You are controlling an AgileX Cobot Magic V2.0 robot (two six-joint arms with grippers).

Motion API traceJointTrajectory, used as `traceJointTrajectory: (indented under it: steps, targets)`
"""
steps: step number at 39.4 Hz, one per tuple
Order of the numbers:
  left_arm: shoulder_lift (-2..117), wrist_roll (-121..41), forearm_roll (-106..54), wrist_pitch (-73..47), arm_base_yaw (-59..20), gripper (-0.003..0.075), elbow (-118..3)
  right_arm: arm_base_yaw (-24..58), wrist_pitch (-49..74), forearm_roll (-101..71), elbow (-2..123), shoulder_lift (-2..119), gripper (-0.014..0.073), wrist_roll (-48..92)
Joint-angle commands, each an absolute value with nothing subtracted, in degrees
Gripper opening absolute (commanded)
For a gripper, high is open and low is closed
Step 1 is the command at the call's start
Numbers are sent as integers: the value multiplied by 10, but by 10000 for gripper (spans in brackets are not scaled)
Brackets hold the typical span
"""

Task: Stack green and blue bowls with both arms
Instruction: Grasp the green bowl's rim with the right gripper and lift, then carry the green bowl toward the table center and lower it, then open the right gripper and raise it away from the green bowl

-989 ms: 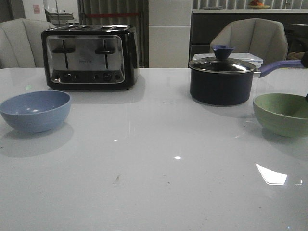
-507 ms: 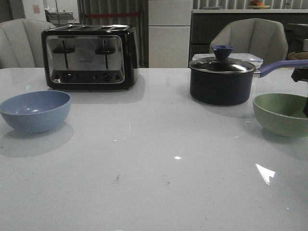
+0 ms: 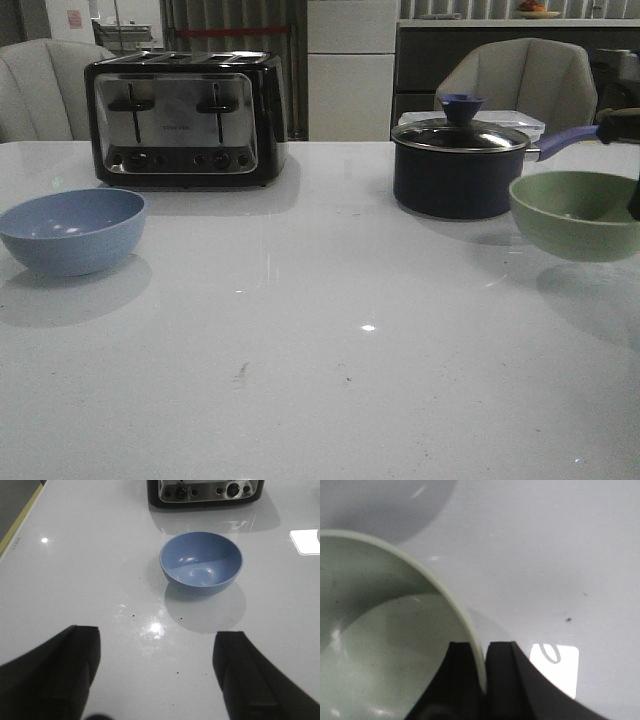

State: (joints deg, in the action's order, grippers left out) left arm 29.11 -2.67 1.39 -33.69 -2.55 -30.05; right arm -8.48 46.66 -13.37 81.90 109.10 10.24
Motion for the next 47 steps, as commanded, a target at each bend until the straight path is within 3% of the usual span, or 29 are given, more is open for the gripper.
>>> traceJointTrajectory:
  steps: [1,18,34,38,43,47]
  targets:
    - [297,-25,8,-289,-29,530,-321,-41,469,-146,837,1022,68,119]
    - [297,-25,8,-289,-29,530,-321,202,418,-146,773,997,68,119]
    - [297,-25,7,-288,-29,530,-321,255,377,-188,743,1047,79,119]
    - [297,-25,7,-288,-29,530,-321,255,375,-188,743,1056,170,119]
    - [297,-25,7,-288,-29,530,-321,255,373,-179,743,1058,367,119]
    - [297,-25,7,-288,-29,530,-321,255,373,-164,751,1055,449,119]
